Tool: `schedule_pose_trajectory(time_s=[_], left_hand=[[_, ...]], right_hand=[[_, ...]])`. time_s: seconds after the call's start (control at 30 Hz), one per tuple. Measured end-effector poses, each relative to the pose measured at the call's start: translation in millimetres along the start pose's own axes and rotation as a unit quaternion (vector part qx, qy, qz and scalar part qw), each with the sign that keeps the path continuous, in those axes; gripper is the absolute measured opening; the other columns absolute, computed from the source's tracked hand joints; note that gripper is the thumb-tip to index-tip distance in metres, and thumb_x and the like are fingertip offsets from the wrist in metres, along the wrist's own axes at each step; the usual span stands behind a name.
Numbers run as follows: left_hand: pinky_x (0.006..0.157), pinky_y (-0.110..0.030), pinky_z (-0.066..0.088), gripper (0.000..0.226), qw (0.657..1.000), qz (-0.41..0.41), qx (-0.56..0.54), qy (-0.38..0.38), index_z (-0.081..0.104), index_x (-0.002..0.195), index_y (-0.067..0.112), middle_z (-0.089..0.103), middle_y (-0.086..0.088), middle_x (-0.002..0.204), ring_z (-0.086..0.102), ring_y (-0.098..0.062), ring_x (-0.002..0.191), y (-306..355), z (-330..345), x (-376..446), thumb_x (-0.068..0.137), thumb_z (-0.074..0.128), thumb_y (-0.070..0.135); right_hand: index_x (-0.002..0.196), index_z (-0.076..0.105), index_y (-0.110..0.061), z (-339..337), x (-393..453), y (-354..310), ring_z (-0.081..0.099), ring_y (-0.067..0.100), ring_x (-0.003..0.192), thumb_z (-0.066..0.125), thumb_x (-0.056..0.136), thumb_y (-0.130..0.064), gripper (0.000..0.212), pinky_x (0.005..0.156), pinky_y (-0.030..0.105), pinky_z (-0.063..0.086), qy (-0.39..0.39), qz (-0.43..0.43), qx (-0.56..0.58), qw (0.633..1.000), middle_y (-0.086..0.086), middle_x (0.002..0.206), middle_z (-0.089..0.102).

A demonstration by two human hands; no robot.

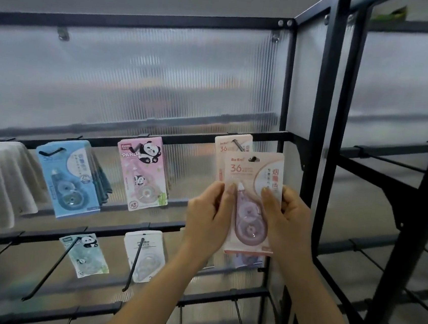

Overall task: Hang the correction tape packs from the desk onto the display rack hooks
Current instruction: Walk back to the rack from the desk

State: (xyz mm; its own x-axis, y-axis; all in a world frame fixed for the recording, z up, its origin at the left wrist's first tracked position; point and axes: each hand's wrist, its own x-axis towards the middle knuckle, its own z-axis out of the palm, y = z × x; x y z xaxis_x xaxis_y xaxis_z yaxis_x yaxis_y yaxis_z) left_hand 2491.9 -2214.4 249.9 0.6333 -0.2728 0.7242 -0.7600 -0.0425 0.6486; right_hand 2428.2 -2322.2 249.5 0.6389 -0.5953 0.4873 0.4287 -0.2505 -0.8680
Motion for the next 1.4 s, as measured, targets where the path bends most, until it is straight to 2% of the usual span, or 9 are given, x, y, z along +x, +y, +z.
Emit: schedule_pose_trajectory(time_s=[0.27,0.43,0.5,0.6,0.87,0.93,1.03,1.2,1.4], left_hand=[[0.044,-0.011,0.032,0.031,1.000,-0.011,0.015,0.007,0.049,0.068,0.026,0.052,0.017,0.053,0.046,-0.001,0.046,-6.2,7.2,4.3,0.098,0.046,0.025],[0.055,-0.022,0.049,0.027,0.990,-0.077,0.114,-0.021,0.058,0.093,0.018,0.062,0.010,0.075,0.058,-0.004,0.065,-30.5,9.9,15.6,0.099,0.043,0.039],[0.070,-0.031,0.055,0.027,0.981,-0.100,0.165,-0.015,0.056,0.110,0.019,0.064,0.006,0.092,0.062,-0.011,0.081,-41.1,10.3,21.1,0.097,0.047,0.041],[0.079,-0.036,0.054,0.035,0.972,-0.097,0.213,-0.007,0.050,0.125,0.015,0.061,0.003,0.104,0.062,-0.014,0.089,-53.4,12.3,28.5,0.095,0.055,0.033],[0.088,-0.038,0.052,0.043,0.960,-0.093,0.259,-0.045,0.045,0.133,0.016,0.060,0.000,0.117,0.059,-0.015,0.102,-66.2,20.7,35.7,0.093,0.058,0.027],[0.088,-0.039,0.053,0.043,0.958,-0.102,0.264,-0.052,0.045,0.133,0.017,0.060,-0.001,0.118,0.060,-0.017,0.103,-68.5,20.2,32.2,0.093,0.057,0.028],[0.084,-0.034,0.053,0.043,0.955,-0.115,0.268,-0.051,0.045,0.132,0.018,0.060,-0.001,0.118,0.059,-0.014,0.102,-72.6,16.8,23.6,0.093,0.058,0.028],[0.082,-0.029,0.049,0.036,0.943,-0.133,0.298,-0.066,0.050,0.127,0.016,0.060,-0.001,0.118,0.058,-0.015,0.101,-81.2,1.0,-1.4,0.093,0.057,0.024],[0.087,-0.031,0.045,0.028,0.923,-0.147,0.349,-0.070,0.060,0.120,0.015,0.060,-0.004,0.118,0.055,-0.021,0.108,-85.4,-55.9,-43.8,0.092,0.055,0.014]], right_hand=[[0.085,0.058,-0.027,-0.4,11.9,10.4,0.070,0.010,0.077,0.055,0.092,-0.029,0.008,0.061,0.024,0.058,0.004,-0.006,-0.014,1.000,-0.002,0.088,0.070],[0.091,0.059,-0.008,11.3,32.3,26.6,0.069,0.026,0.081,0.054,0.093,-0.034,0.026,0.070,0.046,0.058,-0.018,0.021,-0.039,0.999,0.010,0.088,0.069],[0.092,0.059,-0.005,20.4,49.0,33.7,0.067,0.023,0.080,0.053,0.093,-0.036,0.031,0.065,0.034,0.058,-0.018,0.025,-0.053,0.998,0.010,0.088,0.068],[0.091,0.057,-0.012,34.4,76.7,43.1,0.061,0.007,0.068,0.053,0.093,-0.039,0.028,0.047,0.008,0.042,-0.012,0.043,-0.085,0.995,-0.002,0.081,0.063],[0.097,0.053,-0.012,54.5,110.1,63.9,0.054,0.001,0.066,0.059,0.091,-0.037,0.027,0.048,0.010,0.039,0.034,0.089,-0.126,0.987,0.000,0.091,0.061],[0.102,0.051,-0.011,54.8,101.9,67.5,0.059,0.012,0.081,0.061,0.090,-0.037,0.031,0.063,0.019,0.050,0.064,0.067,-0.124,0.988,0.004,0.100,0.059],[0.105,0.052,-0.005,53.6,79.9,76.5,0.054,0.021,0.094,0.061,0.090,-0.034,0.034,0.072,0.029,0.049,0.114,-0.024,-0.166,0.979,0.009,0.104,0.056],[0.093,0.058,-0.009,59.9,30.0,90.3,0.057,0.017,0.087,0.058,0.091,-0.019,0.010,0.072,0.020,0.046,0.027,-0.078,-0.187,0.979,0.003,0.096,0.057],[0.096,0.067,-0.009,99.5,-31.8,90.4,0.058,0.016,0.088,0.061,0.090,-0.010,0.009,0.076,0.017,0.038,-0.117,-0.093,-0.215,0.965,0.001,0.091,0.065]])
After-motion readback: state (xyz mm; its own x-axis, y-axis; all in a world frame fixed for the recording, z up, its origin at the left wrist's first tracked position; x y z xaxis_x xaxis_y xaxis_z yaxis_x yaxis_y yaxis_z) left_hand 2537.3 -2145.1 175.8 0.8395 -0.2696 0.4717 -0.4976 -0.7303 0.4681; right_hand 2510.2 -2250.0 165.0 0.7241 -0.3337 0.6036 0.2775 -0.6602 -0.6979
